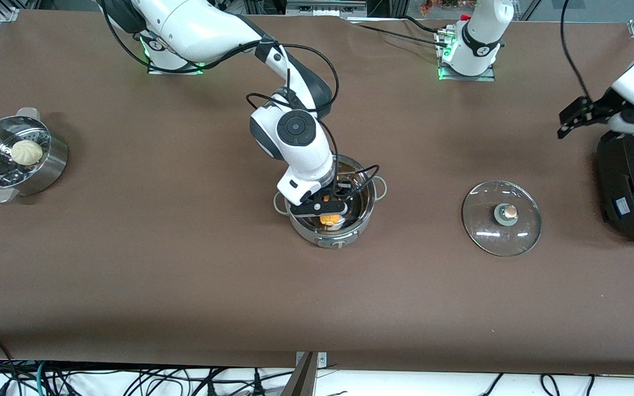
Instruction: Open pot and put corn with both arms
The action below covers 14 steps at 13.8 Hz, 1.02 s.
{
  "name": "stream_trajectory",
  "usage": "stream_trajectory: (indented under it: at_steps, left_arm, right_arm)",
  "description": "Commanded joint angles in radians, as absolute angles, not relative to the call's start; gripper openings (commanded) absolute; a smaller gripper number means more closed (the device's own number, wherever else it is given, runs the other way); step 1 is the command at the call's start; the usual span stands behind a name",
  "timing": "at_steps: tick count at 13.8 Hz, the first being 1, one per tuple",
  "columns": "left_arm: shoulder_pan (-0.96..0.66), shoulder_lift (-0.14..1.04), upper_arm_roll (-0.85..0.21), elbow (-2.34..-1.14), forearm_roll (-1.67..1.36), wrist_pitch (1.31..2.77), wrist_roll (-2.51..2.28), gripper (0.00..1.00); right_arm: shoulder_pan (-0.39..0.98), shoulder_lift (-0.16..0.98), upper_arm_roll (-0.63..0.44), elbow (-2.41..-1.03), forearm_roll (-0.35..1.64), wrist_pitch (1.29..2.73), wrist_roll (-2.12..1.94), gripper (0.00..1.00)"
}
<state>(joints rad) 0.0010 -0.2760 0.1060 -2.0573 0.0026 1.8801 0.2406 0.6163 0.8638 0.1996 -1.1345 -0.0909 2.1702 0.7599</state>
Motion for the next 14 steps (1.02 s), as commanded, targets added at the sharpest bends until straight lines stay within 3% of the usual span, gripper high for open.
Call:
stream_trajectory:
  at_steps: [1,4,5,7,11,14]
  left_arm:
    - [0.003,-0.255,0.091,-1.898,0.072,1.725,0.241,1.0]
    - [-0.002,-0.252,0.094,-1.789,0.064,1.606,0.229,1.0]
    - [-0.005,-0.241,0.092,-1.752,0.058,1.577,0.224,1.0]
    - [-0.006,-0.192,0.094,-1.706,0.026,1.568,0.169,1.0]
    - [-0.009,-0.089,0.094,-1.574,-0.014,1.528,0.155,1.0]
    - [-0.018,-0.068,0.097,-1.554,-0.015,1.529,0.161,1.0]
  right_arm:
    - [0.632,0.893,0.192,-1.089,-0.112,2.172,0.779,0.04]
    - [0.63,0.905,0.192,-1.091,-0.112,2.183,0.779,0.09]
    - [0.63,0.905,0.192,-1.091,-0.113,2.183,0.779,0.26]
    - [0.632,0.905,0.187,-1.097,-0.162,2.181,0.775,1.0]
    - [0.634,0.9,0.189,-1.097,-0.189,2.172,0.773,1.0]
    - [0.63,0.879,0.19,-1.094,-0.189,2.151,0.769,1.0]
